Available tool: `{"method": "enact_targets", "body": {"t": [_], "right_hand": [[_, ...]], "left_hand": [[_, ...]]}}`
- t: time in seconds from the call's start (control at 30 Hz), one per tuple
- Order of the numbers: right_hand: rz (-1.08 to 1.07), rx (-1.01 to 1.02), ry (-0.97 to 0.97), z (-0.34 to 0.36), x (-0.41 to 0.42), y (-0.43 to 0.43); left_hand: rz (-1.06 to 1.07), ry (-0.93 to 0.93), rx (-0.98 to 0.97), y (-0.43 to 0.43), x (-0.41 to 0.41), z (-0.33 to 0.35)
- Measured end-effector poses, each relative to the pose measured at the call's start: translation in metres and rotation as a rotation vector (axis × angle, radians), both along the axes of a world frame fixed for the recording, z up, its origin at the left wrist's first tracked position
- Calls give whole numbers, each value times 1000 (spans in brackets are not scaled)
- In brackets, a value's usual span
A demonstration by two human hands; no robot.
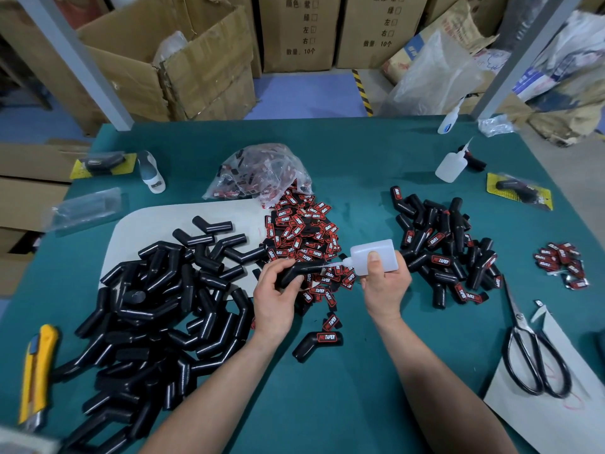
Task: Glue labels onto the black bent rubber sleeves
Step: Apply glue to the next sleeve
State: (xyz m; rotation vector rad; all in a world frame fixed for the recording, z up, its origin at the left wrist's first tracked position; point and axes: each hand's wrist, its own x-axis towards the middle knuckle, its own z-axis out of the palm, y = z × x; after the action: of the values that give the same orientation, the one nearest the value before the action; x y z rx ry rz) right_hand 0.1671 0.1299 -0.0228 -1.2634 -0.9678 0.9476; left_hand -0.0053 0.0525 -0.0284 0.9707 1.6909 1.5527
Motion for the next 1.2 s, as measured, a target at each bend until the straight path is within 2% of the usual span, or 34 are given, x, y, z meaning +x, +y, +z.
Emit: {"method": "enact_targets", "body": {"t": [0.5,1.2], "right_hand": [[3,-14,20,0,0,0],[-27,12,-137,6,1,-2]], "left_hand": [[-2,28,-1,0,0,1],[38,47,-24,-2,2,5]]}}
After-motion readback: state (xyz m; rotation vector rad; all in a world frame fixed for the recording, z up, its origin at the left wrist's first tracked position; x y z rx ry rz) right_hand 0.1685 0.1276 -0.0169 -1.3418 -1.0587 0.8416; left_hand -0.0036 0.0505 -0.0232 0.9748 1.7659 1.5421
